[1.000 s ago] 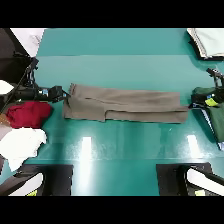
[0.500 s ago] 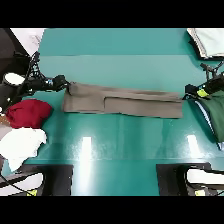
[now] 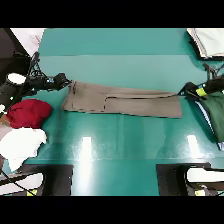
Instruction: Fold the shirts.
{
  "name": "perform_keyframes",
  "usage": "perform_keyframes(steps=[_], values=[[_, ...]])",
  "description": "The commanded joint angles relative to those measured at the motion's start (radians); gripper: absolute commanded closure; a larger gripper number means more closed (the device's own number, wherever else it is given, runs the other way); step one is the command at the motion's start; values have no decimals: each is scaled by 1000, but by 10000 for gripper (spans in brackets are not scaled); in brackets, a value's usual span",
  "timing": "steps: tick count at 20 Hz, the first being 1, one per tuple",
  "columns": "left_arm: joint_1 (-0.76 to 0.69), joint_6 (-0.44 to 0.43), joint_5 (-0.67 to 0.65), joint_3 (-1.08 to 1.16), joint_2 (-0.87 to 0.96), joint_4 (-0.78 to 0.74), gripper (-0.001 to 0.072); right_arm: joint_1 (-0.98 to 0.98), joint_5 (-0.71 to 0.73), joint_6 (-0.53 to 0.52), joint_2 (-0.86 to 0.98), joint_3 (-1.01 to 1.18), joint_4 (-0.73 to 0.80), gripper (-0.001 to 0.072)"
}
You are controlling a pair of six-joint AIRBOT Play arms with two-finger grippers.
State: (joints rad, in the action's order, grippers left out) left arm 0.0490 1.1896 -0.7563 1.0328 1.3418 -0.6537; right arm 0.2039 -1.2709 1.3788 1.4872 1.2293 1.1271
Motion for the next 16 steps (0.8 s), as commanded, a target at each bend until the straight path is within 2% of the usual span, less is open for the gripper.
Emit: perform_keyframes(steps=[1,5,9,12,13,16], values=[[0,-23,-130,1,2,4,680,103,-67,-111,-36,-121,-32,177],[0,-19,-180,0,2,4,680,222,-35,-304,17,-237,-287,146],[-5,-19,-207,0,2,9,680,214,-39,-372,117,-239,-393,148],[-49,-19,-214,1,2,8,681,157,14,-380,141,-238,-428,162],[-74,-19,-214,1,2,8,681,143,26,-380,138,-238,-429,249],[-166,-14,-203,1,2,6,682,130,31,-399,136,-238,-429,635]])
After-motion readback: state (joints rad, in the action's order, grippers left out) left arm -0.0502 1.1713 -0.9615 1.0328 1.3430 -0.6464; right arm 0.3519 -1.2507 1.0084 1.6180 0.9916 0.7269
